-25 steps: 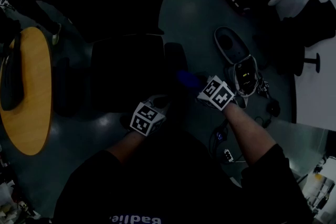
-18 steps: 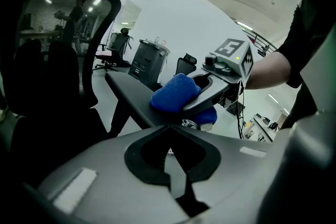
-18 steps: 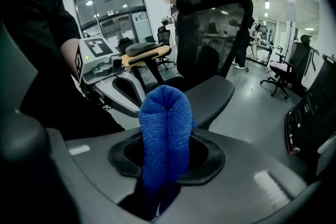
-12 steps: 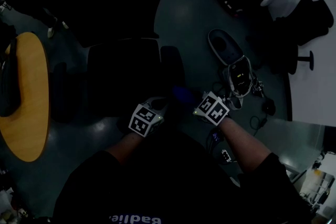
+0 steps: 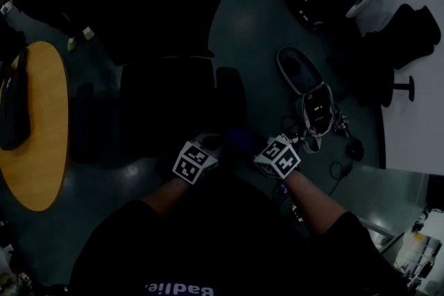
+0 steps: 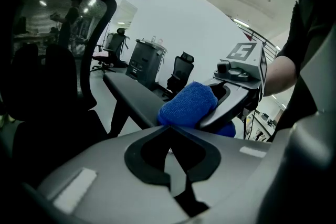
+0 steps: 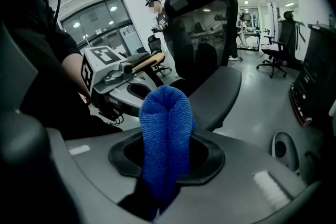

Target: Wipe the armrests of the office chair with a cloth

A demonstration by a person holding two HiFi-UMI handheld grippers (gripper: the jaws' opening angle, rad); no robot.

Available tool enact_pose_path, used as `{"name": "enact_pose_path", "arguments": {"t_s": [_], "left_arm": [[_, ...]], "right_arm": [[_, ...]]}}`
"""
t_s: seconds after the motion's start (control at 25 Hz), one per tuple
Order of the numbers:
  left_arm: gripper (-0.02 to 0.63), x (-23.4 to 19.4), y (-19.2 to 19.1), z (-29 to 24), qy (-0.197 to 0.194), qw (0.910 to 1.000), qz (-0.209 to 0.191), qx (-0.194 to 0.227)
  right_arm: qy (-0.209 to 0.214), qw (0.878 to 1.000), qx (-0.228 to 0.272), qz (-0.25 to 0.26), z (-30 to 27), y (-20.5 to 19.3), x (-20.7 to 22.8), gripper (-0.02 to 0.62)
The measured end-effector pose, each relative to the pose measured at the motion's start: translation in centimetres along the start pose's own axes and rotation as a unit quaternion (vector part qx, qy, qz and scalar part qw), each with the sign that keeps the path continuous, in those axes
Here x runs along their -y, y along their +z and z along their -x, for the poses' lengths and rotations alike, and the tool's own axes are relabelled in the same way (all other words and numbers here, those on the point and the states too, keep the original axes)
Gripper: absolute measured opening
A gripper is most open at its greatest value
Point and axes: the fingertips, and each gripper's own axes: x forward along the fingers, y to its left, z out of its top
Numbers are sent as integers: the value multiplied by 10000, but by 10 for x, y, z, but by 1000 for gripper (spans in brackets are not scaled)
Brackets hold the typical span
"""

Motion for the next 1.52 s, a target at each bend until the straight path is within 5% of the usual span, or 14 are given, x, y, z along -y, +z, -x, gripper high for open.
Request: {"name": "enact_pose_path", "arguments": {"t_s": [0.32,0.88,1.12,1.52], "left_arm": [[17,12,19,30,341,9991,-176,169],[17,10,5,150,1585,9837,458,721],[17,17,-1,196,1518,9817,358,1092],[17,25,-37,316,1284,9811,-533,1349]], "right_arm": [[-3,9983,578,35,22,31,3,130],[825,9897,1053,504,0,78,-69,130],[674,9893,1130,626,-1,92,-113,130],[-217,9894,1399,323,-26,110,-207,130]]}}
